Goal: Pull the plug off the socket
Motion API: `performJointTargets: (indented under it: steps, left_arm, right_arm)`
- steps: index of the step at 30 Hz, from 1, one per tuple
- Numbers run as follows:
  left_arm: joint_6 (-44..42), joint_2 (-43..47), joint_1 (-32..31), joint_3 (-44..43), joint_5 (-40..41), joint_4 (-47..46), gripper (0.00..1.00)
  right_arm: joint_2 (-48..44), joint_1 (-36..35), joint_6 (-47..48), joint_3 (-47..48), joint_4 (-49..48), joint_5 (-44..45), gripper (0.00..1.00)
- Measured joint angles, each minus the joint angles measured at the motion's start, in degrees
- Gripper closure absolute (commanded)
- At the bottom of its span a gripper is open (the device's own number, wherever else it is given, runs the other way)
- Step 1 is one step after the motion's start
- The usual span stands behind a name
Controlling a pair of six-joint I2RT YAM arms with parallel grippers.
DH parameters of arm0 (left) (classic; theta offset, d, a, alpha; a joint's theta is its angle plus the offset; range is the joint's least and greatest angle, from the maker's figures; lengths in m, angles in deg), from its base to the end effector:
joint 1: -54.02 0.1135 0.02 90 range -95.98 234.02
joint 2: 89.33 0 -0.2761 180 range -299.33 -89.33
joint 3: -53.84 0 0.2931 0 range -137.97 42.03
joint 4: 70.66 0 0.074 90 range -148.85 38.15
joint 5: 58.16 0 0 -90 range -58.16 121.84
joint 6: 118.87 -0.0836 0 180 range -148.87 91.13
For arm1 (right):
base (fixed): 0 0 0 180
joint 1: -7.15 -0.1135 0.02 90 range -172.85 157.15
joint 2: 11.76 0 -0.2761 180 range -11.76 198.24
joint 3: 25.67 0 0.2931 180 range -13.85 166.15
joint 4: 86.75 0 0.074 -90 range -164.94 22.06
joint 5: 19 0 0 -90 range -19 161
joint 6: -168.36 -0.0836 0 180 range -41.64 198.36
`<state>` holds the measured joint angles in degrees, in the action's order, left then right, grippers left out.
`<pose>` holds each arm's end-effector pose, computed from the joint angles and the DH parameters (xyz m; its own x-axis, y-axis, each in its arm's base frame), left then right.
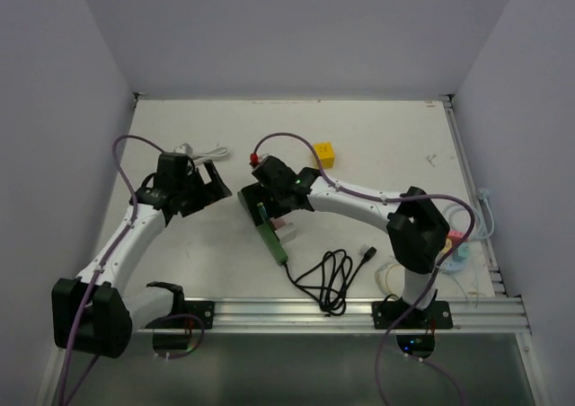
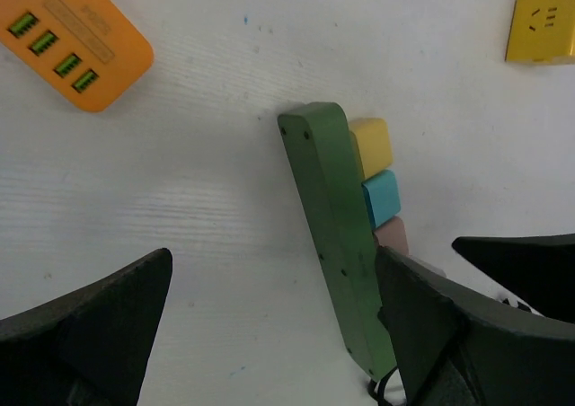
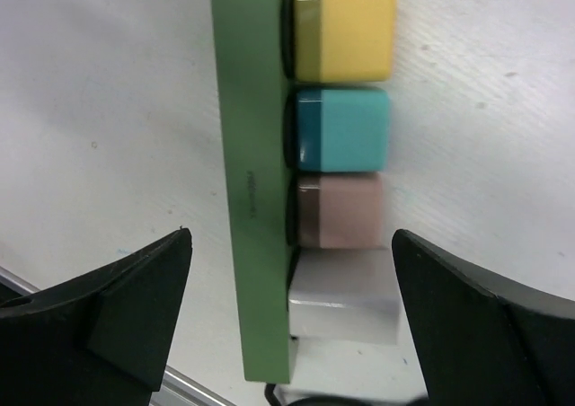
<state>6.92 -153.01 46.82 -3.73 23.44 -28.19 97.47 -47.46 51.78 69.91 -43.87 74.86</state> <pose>0.2888 -0.0488 0.2123 -0.7321 -0.4907 -0.4726 -0.2567 0.8413 -0.4758 0.2841 0.3901 0.1737 -0.7864 -0.3361 -0.5183 -0.4920 0.8481 0.1965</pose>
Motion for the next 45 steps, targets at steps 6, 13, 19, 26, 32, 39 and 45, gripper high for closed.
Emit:
performJointTargets:
  steps: [6, 13, 19, 26, 32, 39, 45]
  left_arm:
    - [7.1, -5.5, -12.2, 0.0, 3.1, -0.9, 0.04]
    - [14.6, -13.1, -25.9, -1.3, 9.2, -1.2, 0.1]
    - [18.6, -15.8, -27.1, -1.7, 13.2, -1.8, 0.16]
    - [21.1, -21.2, -27.1, -3.2, 14.6, -5.2, 0.26]
    - [22.9, -22.7, -27.1, -3.2, 13.6, -8.1, 0.41]
    - [25.4, -22.5, -27.2, -0.6, 11.5, -13.0, 0.71]
    - [25.6, -22.1, -27.4, 0.5, 11.3, -14.9, 1.0]
  right_arm:
    - [-11.8, 3.3, -0.3, -5.4, 1.9, 8.1, 0.02]
    - [-25.0, 8.9, -2.4, -18.7, 1.2, 14.6, 0.02]
    - [-32.2, 9.1, -4.6, -27.2, -1.1, 14.5, 0.03]
    - [-34.7, 9.1, -6.2, -32.9, -5.0, 11.1, 0.03]
    - [-37.0, 9.1, -6.4, -35.7, -8.4, 7.2, 0.03]
    - [-36.9, 9.1, -6.2, -36.0, -13.0, 2.3, 0.04]
    - [-35.2, 9.1, -6.2, -36.2, -16.4, -1.3, 0.05]
